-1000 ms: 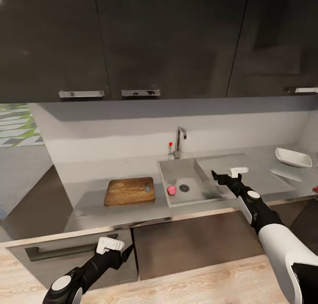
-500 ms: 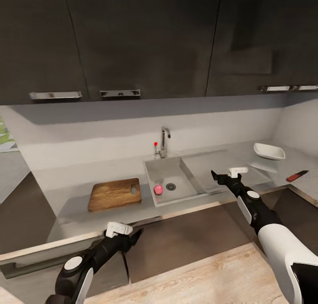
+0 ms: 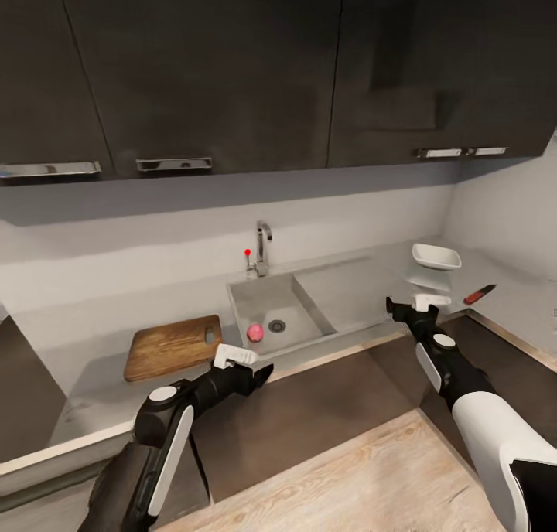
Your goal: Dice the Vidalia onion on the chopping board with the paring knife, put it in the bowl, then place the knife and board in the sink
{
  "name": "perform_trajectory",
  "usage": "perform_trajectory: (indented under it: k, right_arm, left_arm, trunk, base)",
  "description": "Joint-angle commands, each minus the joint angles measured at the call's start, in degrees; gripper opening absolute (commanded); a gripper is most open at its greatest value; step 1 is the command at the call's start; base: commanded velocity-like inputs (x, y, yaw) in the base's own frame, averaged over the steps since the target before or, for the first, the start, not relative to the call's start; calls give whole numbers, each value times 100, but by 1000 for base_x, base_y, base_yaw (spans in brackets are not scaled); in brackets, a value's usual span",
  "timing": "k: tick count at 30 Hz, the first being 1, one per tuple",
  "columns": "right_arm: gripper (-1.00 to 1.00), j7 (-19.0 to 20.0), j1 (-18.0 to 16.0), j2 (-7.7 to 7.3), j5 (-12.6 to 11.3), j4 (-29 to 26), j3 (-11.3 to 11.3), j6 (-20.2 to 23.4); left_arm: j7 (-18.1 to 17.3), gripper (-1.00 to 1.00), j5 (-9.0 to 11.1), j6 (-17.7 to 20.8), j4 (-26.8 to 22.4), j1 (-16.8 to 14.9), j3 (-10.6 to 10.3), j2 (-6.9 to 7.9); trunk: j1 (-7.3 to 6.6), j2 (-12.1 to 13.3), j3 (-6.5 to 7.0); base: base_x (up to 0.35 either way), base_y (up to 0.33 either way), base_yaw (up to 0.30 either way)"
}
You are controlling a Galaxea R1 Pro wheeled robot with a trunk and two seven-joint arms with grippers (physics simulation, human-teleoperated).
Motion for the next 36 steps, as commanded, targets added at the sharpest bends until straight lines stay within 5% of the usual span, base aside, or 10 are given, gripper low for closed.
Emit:
perform_trajectory:
  k: [1, 5, 14, 18, 22, 27, 28, 36]
  right_arm:
    - [100, -47, -7, 1, -23, 6, -5, -20]
    - [100, -195, -7, 1, -25, 4, 1, -29]
    - [100, -251, -7, 1, -25, -46, -2, -39]
    - [100, -255, -7, 1, -27, -173, 0, -18]
    - [100, -255, -7, 1, -44, -303, 7, -2]
    - [100, 414, -7, 1, -44, -417, 36, 172]
    - [100, 795, -7, -4, -31, -427, 35, 248]
    - [100, 1101, -7, -16, -25, -433, 38, 306]
  left_arm:
    - [-15, 100, 3, 40, -3, -26, 7, -2]
    - [-8, 100, 1, 64, 66, -264, 45, 21]
    - [83, 100, 7, 31, 1553, -1671, 194, 36]
    - [160, 100, 8, -10, 1782, -1990, 277, 27]
    - [408, 100, 5, -23, 1854, -2110, 310, 12]
    - [558, 100, 6, -20, 1836, -2149, 294, 14]
    - [561, 100, 7, -15, 1831, -2151, 289, 15]
    - [547, 100, 8, -10, 1846, -2152, 282, 18]
  trunk:
    - [4, -14, -15]
    - [4, -14, -19]
    - [4, -14, -21]
    - [4, -14, -21]
    - [4, -14, -21]
    - [4, -14, -24]
    - [4, -14, -24]
    - [4, -14, -25]
  base:
    - [0, 0, -201]
    - [0, 0, -188]
    - [0, 0, -111]
    - [0, 0, -12]
    - [0, 0, -3]
    - [0, 0, 0]
    - [0, 0, 0]
    - [45, -33, 0]
